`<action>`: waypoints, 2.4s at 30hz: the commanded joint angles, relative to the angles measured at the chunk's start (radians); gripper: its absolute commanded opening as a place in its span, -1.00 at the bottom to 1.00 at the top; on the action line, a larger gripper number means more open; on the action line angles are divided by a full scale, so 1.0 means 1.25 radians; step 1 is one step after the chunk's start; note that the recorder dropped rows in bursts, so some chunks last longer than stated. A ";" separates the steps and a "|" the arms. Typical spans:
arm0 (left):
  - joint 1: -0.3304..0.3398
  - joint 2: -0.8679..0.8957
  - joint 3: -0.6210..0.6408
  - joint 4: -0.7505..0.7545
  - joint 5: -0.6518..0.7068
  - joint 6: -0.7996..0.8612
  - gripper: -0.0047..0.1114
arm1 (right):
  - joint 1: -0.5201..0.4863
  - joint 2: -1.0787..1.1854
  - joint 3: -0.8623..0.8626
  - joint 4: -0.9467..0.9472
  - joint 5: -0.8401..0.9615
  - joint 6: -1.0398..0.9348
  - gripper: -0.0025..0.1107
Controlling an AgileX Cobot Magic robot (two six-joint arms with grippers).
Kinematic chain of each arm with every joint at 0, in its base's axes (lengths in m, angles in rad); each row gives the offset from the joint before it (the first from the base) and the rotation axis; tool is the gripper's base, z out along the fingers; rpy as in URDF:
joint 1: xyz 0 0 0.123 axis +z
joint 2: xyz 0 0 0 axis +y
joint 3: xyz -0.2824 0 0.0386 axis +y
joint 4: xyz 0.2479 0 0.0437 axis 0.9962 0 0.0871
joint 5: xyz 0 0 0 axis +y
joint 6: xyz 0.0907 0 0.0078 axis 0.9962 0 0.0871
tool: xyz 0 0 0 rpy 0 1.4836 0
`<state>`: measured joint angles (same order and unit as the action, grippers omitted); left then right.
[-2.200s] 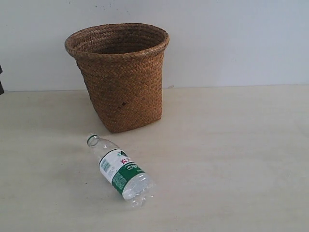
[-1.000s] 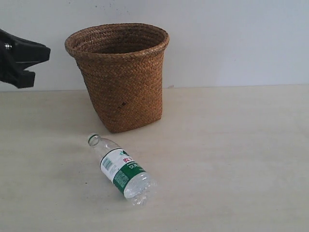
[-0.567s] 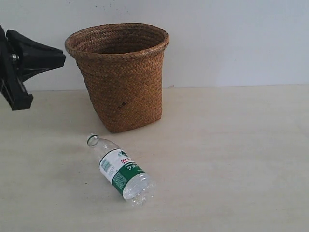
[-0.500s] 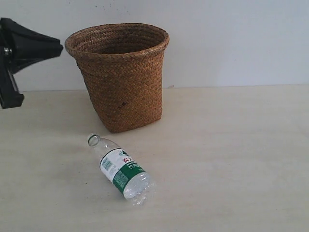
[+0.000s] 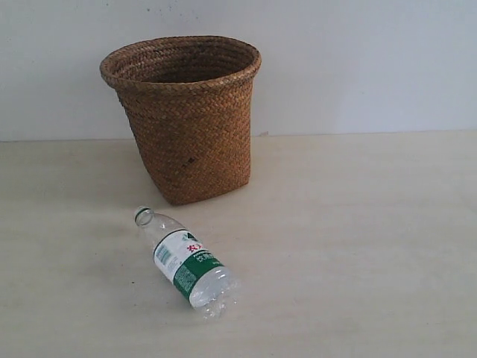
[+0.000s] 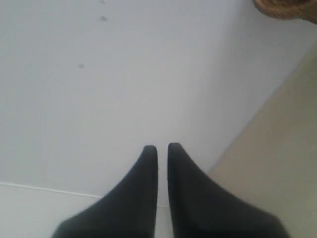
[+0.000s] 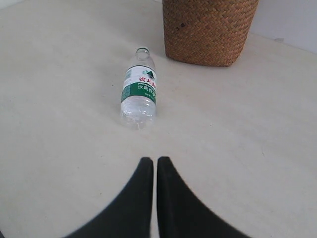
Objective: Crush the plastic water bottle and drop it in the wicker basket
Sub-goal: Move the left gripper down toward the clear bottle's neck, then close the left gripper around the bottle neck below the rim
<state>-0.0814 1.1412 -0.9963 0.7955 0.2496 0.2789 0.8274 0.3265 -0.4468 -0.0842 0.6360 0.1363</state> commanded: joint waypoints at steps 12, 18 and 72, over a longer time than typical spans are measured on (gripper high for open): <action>-0.001 0.284 -0.118 -1.061 0.411 0.936 -0.85 | 0.001 -0.002 0.004 0.001 -0.011 -0.002 -0.96; -0.051 0.356 -0.147 -1.082 0.419 1.035 -0.85 | 0.001 -0.002 0.004 0.001 -0.011 -0.002 -0.96; -0.179 0.657 -0.147 -0.660 0.069 1.122 -0.10 | 0.001 -0.002 0.004 0.001 -0.011 -0.002 -0.96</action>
<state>-0.2979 1.9626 -1.1734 -0.0221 0.3402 1.6615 0.8274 0.3265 -0.4468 -0.0842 0.6360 0.1363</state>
